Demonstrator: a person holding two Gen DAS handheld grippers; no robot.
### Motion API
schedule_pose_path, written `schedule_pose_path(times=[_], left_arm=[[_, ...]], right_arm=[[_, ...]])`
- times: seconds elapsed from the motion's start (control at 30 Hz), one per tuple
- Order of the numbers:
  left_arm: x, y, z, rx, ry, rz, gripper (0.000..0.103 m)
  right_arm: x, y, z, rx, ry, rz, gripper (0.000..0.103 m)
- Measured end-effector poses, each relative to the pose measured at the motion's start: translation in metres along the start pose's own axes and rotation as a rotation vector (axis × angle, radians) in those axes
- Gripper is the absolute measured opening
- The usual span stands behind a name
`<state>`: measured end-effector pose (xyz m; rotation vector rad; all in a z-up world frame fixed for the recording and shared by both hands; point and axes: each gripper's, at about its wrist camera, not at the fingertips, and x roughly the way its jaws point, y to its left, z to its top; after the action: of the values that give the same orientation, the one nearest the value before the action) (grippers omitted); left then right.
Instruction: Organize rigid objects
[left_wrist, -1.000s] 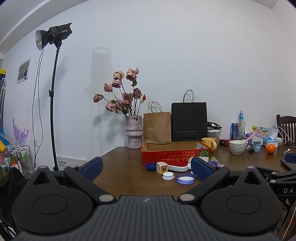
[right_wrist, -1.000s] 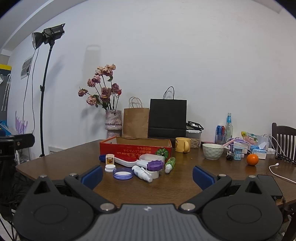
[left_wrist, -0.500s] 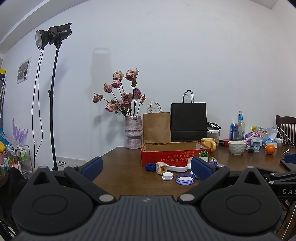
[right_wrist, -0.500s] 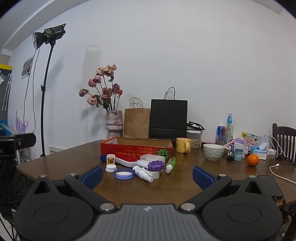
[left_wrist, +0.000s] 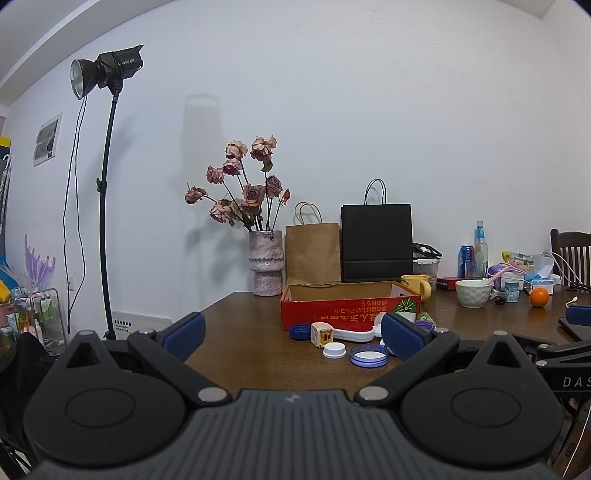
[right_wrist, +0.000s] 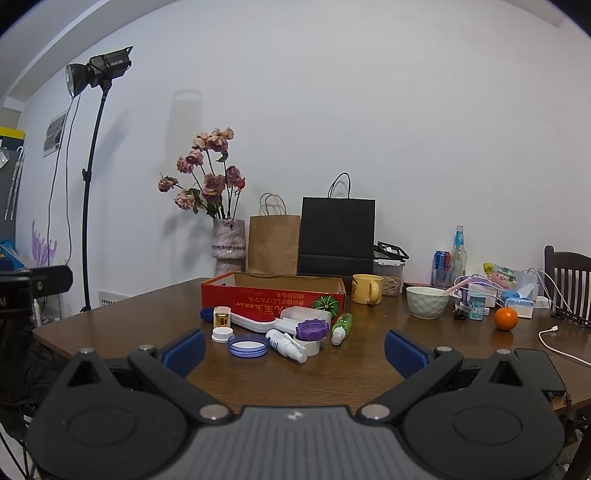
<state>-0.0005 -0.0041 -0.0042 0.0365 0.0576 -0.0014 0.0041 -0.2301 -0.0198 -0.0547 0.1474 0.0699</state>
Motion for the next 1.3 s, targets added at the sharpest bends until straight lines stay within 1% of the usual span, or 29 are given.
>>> schedule_pose_path(times=[0.23,0.3,0.4,0.57,0.67,0.77,0.83,0.9,1.0,1.07,1.13,1.17,1.2,1.23,1.3], left_arm=[[0.006,0.003,-0.003,-0.019,0.013,-0.016,0.103],[0.014,0.001,-0.007,-0.014,0.009,-0.007,0.103],[0.029,0.000,-0.011,-0.003,0.026,0.001,0.103],[0.063,-0.008,-0.016,0.005,0.094,-0.042,0.103],[0.087,-0.013,-0.017,-0.018,0.163,-0.086,0.103],[0.108,-0.017,-0.017,-0.012,0.179,-0.072,0.103],[0.120,-0.020,-0.017,0.004,0.185,-0.075,0.103],[0.134,-0.023,-0.019,0.013,0.210,-0.087,0.103],[0.155,-0.024,-0.022,-0.008,0.252,-0.100,0.103],[0.170,-0.026,-0.025,-0.003,0.287,-0.108,0.103],[0.185,-0.029,-0.028,0.006,0.317,-0.118,0.103],[0.194,-0.029,-0.030,0.002,0.336,-0.128,0.103],[0.202,-0.028,-0.031,-0.008,0.352,-0.133,0.103],[0.210,-0.027,-0.032,-0.020,0.367,-0.137,0.103],[0.228,-0.023,-0.032,-0.034,0.382,-0.144,0.103]], right_arm=[[0.008,0.001,-0.003,-0.002,0.012,-0.002,0.103],[0.015,0.000,-0.004,-0.009,0.019,-0.009,0.103],[0.031,-0.004,-0.007,-0.011,0.039,-0.029,0.103],[0.062,-0.016,-0.012,0.009,0.096,-0.036,0.103],[0.081,-0.021,-0.011,0.008,0.117,-0.024,0.103],[0.101,-0.025,-0.007,0.012,0.123,-0.004,0.103],[0.116,-0.030,-0.005,0.020,0.102,0.033,0.103],[0.133,-0.033,-0.002,0.014,0.149,0.074,0.103],[0.156,-0.037,-0.001,0.007,0.214,0.072,0.103],[0.171,-0.041,0.000,0.026,0.243,0.098,0.103],[0.180,-0.046,0.001,0.048,0.245,0.148,0.101],[0.185,-0.046,0.001,0.048,0.251,0.157,0.097],[0.191,-0.046,0.001,0.040,0.259,0.159,0.089],[0.196,-0.046,0.001,0.031,0.268,0.161,0.086],[0.208,-0.044,0.000,0.013,0.280,0.173,0.073]])
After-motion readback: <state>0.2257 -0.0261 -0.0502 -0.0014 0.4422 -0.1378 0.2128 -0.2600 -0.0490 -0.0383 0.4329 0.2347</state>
